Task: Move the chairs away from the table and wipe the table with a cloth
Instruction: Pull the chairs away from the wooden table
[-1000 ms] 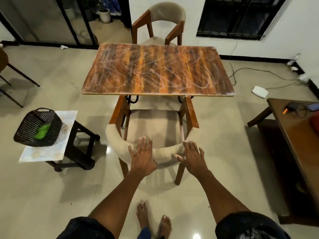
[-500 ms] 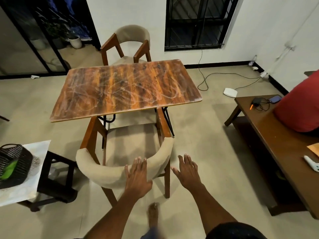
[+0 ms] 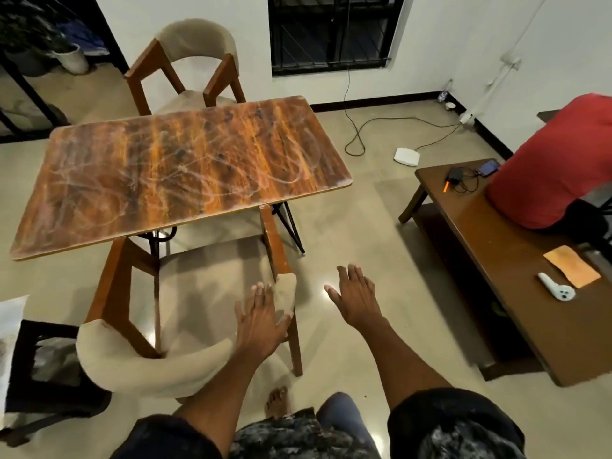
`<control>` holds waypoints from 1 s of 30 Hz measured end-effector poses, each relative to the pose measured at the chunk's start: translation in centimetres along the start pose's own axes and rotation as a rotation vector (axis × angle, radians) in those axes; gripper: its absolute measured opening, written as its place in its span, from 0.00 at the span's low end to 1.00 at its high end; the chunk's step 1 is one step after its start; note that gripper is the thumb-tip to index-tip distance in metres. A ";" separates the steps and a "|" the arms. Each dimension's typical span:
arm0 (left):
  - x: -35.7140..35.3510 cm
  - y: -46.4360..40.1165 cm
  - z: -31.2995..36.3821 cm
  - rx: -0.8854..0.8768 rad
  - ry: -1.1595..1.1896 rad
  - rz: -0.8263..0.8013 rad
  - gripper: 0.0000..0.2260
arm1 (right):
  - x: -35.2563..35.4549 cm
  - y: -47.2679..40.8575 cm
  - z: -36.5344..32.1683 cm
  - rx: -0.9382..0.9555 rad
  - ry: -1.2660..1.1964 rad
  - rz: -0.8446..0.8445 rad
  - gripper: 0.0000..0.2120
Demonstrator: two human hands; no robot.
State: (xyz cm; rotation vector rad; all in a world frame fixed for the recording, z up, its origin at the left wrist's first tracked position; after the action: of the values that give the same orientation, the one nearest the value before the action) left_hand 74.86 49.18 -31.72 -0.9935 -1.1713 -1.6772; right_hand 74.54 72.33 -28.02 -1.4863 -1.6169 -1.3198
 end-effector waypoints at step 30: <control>1.1 -27.5 17.9 0.133 -0.128 -0.075 0.36 | 11.7 -26.3 24.5 -0.011 -0.033 -0.077 0.29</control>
State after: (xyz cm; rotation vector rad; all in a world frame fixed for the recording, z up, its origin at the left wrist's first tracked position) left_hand 51.29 71.94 -34.28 -0.9958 -1.4010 -1.5891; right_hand 51.88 102.11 -33.51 -1.4730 -1.7056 -1.3549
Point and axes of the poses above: each hand's wrist, its own y-axis away from the middle knuckle, its own x-axis out of the back of the hand, z = x × y, the point moved 7 cm from there along -y, towards the middle knuckle, and after that the axes turned 8 degrees about -y, right-handed, at the moved point
